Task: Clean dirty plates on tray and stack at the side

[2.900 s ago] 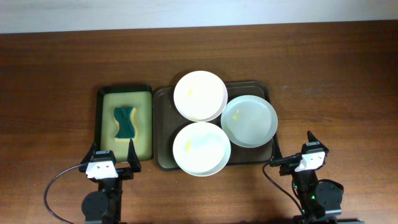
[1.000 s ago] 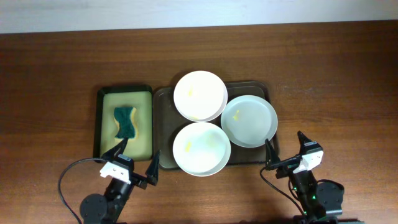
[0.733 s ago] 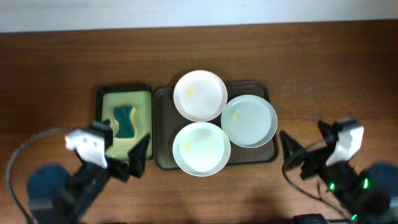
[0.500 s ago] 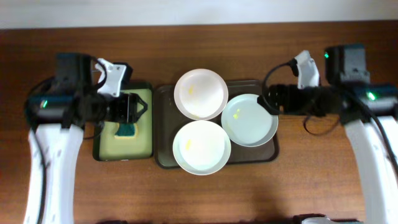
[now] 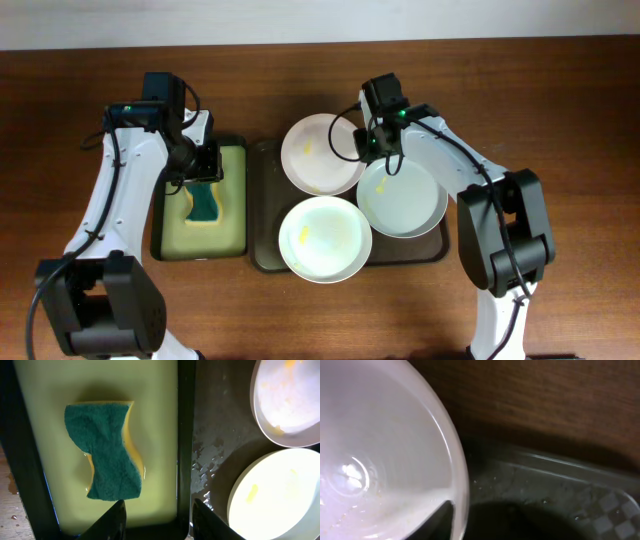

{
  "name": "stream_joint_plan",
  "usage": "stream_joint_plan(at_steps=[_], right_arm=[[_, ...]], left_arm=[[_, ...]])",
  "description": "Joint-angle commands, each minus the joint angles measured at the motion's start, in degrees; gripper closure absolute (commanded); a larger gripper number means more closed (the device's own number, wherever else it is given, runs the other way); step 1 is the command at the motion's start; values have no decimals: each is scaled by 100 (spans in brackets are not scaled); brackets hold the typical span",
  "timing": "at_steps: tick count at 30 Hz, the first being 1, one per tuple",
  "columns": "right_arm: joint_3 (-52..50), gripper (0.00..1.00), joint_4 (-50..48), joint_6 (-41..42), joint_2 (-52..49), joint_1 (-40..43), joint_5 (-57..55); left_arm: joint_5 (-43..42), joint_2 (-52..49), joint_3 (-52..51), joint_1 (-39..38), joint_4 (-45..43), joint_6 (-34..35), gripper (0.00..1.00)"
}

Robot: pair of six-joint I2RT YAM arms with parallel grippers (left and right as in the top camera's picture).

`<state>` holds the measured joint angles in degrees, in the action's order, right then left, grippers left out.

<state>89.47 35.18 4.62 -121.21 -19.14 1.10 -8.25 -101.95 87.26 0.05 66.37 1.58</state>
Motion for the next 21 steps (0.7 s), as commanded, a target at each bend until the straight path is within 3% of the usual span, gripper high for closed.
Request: stream_joint_plan(at_steps=[1, 2, 3, 6, 9, 10, 12, 16, 18, 21], right_arm=[[-22, 87, -105, 236, -28, 7, 74], [-22, 95, -166, 234, -37, 7, 352], [-22, 95, -162, 238, -37, 7, 538], [-48, 85, -111, 326, -114, 7, 595], [-70, 84, -114, 326, -133, 7, 597], [-70, 78, -66, 326, -133, 7, 595], [-81, 83, -9, 323, -138, 7, 595], [-81, 83, 120, 326, -142, 4, 595], [-81, 96, 103, 323, -142, 9, 595], [-81, 96, 188, 319, -142, 9, 575]], left_arm=[[66, -37, 50, 11, -13, 39, 59], [66, -37, 52, 11, -15, 39, 60], [70, -37, 50, 11, -15, 39, 59], [232, -37, 52, 11, -15, 42, 57], [232, -37, 50, 11, -15, 42, 54], [234, -37, 50, 11, -13, 42, 54], [234, -37, 50, 11, -15, 42, 54], [310, -37, 48, 11, -7, 188, 55], [769, -37, 22, 11, -13, 616, 55], [960, -37, -382, 11, -374, 828, 48]])
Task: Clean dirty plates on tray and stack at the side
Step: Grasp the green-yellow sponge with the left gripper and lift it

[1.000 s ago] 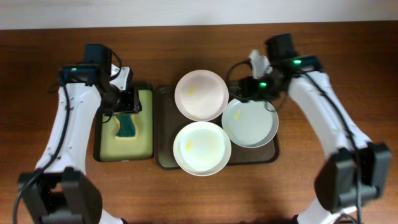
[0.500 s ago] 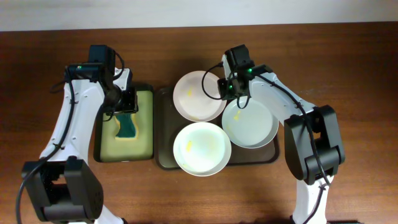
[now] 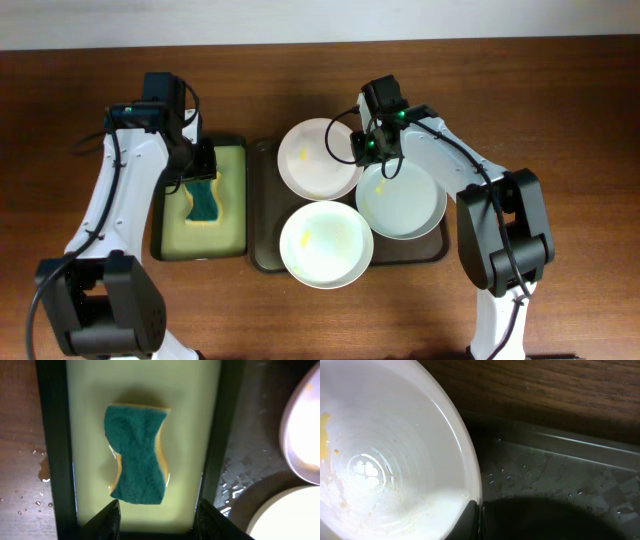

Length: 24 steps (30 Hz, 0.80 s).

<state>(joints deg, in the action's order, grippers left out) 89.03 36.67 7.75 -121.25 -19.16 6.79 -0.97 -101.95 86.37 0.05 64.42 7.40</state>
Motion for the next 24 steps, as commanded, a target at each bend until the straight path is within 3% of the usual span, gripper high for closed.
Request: stream_joint_plan(at_steps=[1, 2, 8, 11, 15, 17, 18, 19, 20, 24], right_arm=[[-37, 96, 39, 7, -138, 11, 7], [-37, 96, 35, 7, -138, 11, 9], [-37, 96, -9, 9, -138, 11, 9], [-37, 96, -31, 9, -138, 9, 11], [-37, 96, -61, 9, -138, 9, 11], [-37, 96, -70, 9, -138, 9, 9], [-37, 96, -70, 9, -138, 9, 11], [-37, 96, -70, 9, -138, 11, 9], [-37, 96, -70, 7, -138, 9, 9], [-37, 96, -70, 7, -138, 9, 11]], left_arm=[[232, -37, -680, 11, -540, 247, 41], [232, -37, -938, 11, -820, 247, 37], [619, -37, -1982, 11, -1926, 544, 37], [619, -37, -2168, 9, -2135, 632, 50], [621, -37, -2413, 11, -2317, 632, 56], [621, -37, -2452, 11, -2424, 673, 51], [621, -37, -2452, 11, -2457, 673, 61], [619, -37, -2452, 11, -2459, 673, 58], [647, -37, -2452, 11, -2468, 671, 39], [682, -37, -2452, 11, -2645, 673, 43]])
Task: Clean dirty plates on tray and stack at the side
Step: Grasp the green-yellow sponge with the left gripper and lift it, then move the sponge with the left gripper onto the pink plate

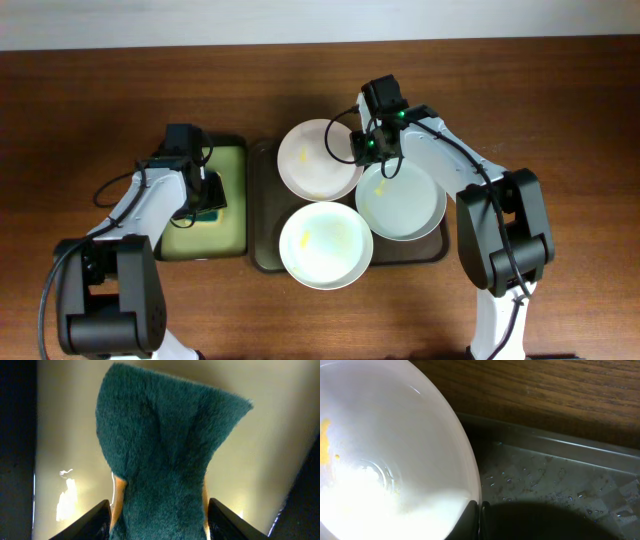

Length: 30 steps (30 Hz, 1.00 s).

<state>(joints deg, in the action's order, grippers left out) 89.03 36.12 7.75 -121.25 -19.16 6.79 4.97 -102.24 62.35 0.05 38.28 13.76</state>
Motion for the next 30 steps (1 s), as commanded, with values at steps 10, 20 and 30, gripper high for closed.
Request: stream_joint_plan(at_steps=[10, 20, 30], right_arm=[[-37, 91, -57, 4, -138, 11, 9], [-37, 96, -81, 4, -138, 11, 9], [-37, 96, -107, 7, -138, 11, 9]], left_arm=[[87, 1239, 656, 9, 398, -286, 100], [87, 1757, 802, 11, 616, -820, 100], [90, -1346, 3460, 11, 2824, -695, 100]])
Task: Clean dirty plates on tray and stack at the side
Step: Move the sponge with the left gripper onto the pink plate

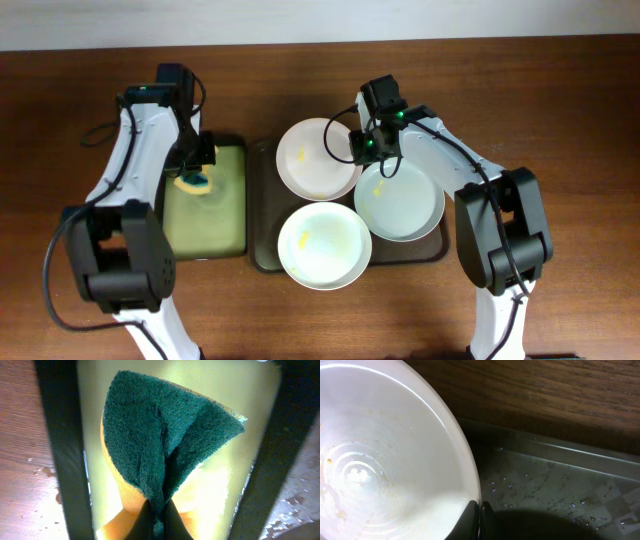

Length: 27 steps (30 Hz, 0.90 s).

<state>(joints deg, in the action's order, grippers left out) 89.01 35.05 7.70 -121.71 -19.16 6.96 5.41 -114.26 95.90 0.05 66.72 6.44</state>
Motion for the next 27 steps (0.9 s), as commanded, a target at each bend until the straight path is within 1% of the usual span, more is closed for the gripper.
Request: stream_joint_plan(at_steps=[1, 4, 5, 6, 7, 8, 9, 10, 11, 12, 14, 16, 18, 20, 22, 23, 24, 25, 27], right_arm=[[-35, 96, 0, 9, -92, 11, -9], [-35, 96, -33, 9, -92, 11, -9], [-35, 83, -61, 9, -92, 11, -9], [-35, 76, -63, 9, -92, 11, -9], [-35, 75, -61, 11, -92, 11, -9], [-35, 66, -57, 11, -92, 11, -9], [-35, 65, -31, 11, -92, 9, -7], [-35, 65, 55, 13, -92, 4, -4], [-35, 72, 72, 15, -92, 4, 0], [-35, 86, 79, 15, -92, 4, 15], [-35, 86, 98, 35, -133, -2, 37], [-35, 96, 96, 35, -190, 0, 37], [-28, 96, 87, 33, -188, 11, 35], [-28, 96, 85, 33, -186, 15, 35], [-28, 96, 85, 33, -188, 15, 35], [-28, 96, 68, 33, -188, 15, 35], [-28, 96, 55, 33, -188, 15, 35], [-28, 96, 50, 33, -188, 15, 35], [-28, 96, 55, 33, -188, 15, 35]], left_arm=[[46, -146, 105, 11, -70, 39, 100], [42, -146, 105, 9, -107, 37, 100], [39, -146, 105, 11, -107, 37, 100], [39, -146, 105, 11, -107, 37, 100], [11, -146, 105, 11, -120, 39, 100], [-20, -146, 105, 9, -125, 39, 100], [-20, -146, 105, 9, -125, 39, 100], [-22, -146, 105, 9, -127, 39, 100], [-22, -146, 105, 9, -125, 39, 100], [-24, -146, 105, 9, -125, 39, 100], [-24, -146, 105, 9, -125, 39, 100], [-68, -146, 105, 9, -109, 39, 100], [-356, -144, 109, 9, -282, 42, 100], [-350, -109, 374, 9, -247, 42, 100], [-345, 2, 516, 9, -262, 199, 100], [-133, 59, 516, -9, -293, 273, 100], [807, 72, 514, -87, -140, 581, 100], [1005, 70, 507, -146, -7, 614, 100], [927, 70, 507, -308, -15, 614, 100]])
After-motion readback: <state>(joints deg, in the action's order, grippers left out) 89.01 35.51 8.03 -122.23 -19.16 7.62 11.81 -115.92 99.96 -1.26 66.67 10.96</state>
